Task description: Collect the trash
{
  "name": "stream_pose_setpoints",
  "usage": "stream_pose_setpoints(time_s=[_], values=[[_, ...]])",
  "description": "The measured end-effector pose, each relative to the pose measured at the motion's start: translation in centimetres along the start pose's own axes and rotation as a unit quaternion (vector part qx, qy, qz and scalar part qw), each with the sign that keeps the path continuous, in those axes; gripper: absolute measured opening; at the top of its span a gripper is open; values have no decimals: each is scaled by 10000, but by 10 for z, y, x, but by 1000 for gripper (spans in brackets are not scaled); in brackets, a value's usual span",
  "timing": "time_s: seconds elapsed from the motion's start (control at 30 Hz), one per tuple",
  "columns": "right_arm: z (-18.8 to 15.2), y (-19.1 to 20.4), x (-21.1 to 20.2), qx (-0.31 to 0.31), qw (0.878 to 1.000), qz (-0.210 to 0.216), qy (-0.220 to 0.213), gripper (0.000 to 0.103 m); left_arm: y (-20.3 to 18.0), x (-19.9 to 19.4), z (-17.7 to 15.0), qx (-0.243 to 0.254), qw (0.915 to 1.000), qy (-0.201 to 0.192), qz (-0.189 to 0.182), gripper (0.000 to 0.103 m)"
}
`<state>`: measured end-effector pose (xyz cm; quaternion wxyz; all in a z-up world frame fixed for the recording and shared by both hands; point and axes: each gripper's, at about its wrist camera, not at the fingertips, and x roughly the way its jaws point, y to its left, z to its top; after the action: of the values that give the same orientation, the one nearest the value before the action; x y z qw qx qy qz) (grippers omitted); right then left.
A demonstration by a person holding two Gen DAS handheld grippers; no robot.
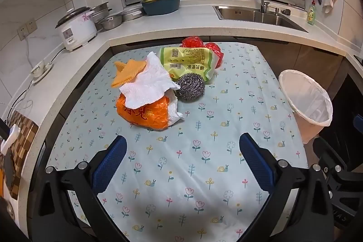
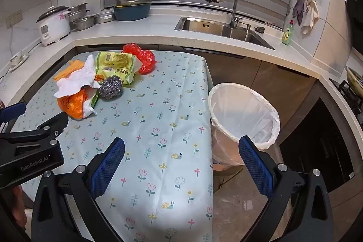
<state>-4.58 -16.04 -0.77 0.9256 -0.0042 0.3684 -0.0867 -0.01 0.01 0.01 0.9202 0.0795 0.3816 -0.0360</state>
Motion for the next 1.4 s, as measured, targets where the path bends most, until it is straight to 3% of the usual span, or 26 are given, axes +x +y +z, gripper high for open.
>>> stream_pose_setpoints(time_s=[1.4], values=[[3,6,-10,-97,9998,-61,-133,96,5,-5,-1,-66,9998,-107,-123,95]])
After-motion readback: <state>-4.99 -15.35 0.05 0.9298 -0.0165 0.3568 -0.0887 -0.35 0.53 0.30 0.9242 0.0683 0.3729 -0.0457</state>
